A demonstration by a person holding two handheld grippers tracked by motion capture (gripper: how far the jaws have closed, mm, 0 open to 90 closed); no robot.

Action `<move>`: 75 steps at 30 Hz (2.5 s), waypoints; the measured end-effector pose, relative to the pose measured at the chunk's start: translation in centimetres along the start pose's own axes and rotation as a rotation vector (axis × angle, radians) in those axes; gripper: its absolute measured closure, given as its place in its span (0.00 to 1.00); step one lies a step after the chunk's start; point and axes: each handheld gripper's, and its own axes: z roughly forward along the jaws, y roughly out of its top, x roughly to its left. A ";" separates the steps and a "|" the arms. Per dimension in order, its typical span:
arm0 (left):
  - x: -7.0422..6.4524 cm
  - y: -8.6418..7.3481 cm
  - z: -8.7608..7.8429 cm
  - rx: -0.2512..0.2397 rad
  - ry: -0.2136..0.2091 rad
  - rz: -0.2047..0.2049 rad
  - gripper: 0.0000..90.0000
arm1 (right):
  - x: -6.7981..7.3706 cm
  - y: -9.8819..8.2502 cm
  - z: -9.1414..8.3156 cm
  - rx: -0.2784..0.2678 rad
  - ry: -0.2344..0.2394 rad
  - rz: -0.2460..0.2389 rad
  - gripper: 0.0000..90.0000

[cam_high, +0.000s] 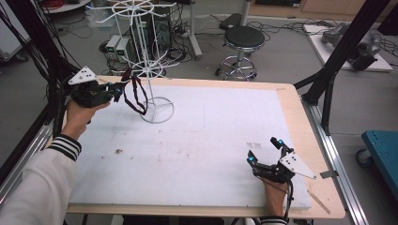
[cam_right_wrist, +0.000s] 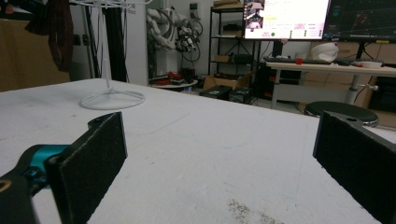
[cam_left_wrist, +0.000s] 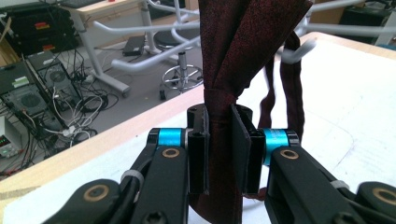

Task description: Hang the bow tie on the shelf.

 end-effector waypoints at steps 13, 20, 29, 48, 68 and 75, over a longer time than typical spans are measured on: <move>0.0 -1.3 0.2 0.017 -0.004 -0.010 0.86 | 0.0 0.0 0.0 0.002 -0.001 -0.002 0.02; 0.3 -1.3 -0.2 -0.020 -0.081 -0.001 0.56 | 0.0 0.0 0.0 0.001 -0.001 -0.002 0.02; -0.1 -2.4 -1.8 -0.124 -0.030 -0.038 0.02 | 0.0 0.0 0.0 -0.003 0.002 -0.009 0.02; -6.6 -9.4 -7.5 -0.278 -0.077 0.015 0.02 | 0.2 0.0 0.0 0.001 -0.001 -0.008 0.02; -8.3 -15.0 -7.2 -0.318 -0.039 -0.030 0.02 | 0.1 0.0 0.0 0.001 0.001 -0.015 0.02; -8.3 -16.3 -6.9 -0.320 -0.037 -0.054 0.02 | 0.2 0.0 0.0 0.006 0.001 -0.013 0.02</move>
